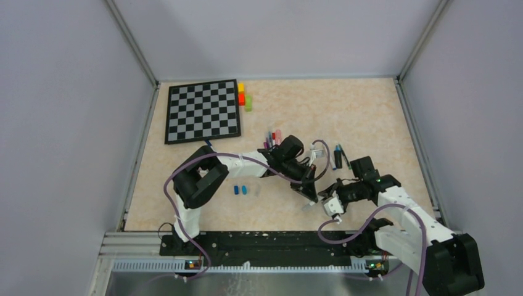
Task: Open the pen caps
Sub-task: Pick up the pen from the center of the board.
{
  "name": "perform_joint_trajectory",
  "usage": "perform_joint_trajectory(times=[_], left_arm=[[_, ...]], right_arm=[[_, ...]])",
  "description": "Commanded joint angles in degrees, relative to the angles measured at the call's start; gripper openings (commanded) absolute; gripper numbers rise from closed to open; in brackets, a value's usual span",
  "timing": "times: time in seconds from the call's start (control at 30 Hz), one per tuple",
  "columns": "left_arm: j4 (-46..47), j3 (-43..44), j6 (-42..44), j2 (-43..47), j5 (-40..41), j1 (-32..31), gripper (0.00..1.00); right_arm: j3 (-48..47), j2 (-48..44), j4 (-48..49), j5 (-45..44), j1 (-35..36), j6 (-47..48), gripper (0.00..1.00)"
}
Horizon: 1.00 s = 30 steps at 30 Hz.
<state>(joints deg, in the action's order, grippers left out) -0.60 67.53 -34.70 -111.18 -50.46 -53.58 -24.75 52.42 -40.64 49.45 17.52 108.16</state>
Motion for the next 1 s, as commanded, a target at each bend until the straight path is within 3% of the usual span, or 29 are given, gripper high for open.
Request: perform_joint_trajectory(times=[0.0,0.23,0.5,0.63,0.8,0.97], left_arm=[[2.93,1.2,-1.13,0.72,-0.4,-0.12,0.03],[5.69,-5.08,-2.81,10.86,7.67,1.35,0.33],[14.84,-21.45,-0.55,36.87,26.41,2.51,0.65],[22.17,-29.24,-0.71,47.48,33.49,2.6,0.7],[34.15,-40.01,-2.74,58.14,39.64,2.61,0.97],[41.7,-46.91,-6.85,62.46,41.98,2.69,0.99]], right_arm=[[-0.8,-0.49,-2.21,1.84,0.84,1.68,0.0],[-3.71,-1.57,-10.06,6.43,-0.98,3.11,0.0],[-7.78,-2.25,-17.04,14.43,-6.64,-0.82,0.0],[-11.44,-1.4,-14.18,19.26,-7.75,-16.8,0.0],[-13.32,-0.55,-4.82,23.3,-8.94,-42.6,0.0],[-11.96,1.12,9.85,24.72,-9.11,-66.48,0.0]])
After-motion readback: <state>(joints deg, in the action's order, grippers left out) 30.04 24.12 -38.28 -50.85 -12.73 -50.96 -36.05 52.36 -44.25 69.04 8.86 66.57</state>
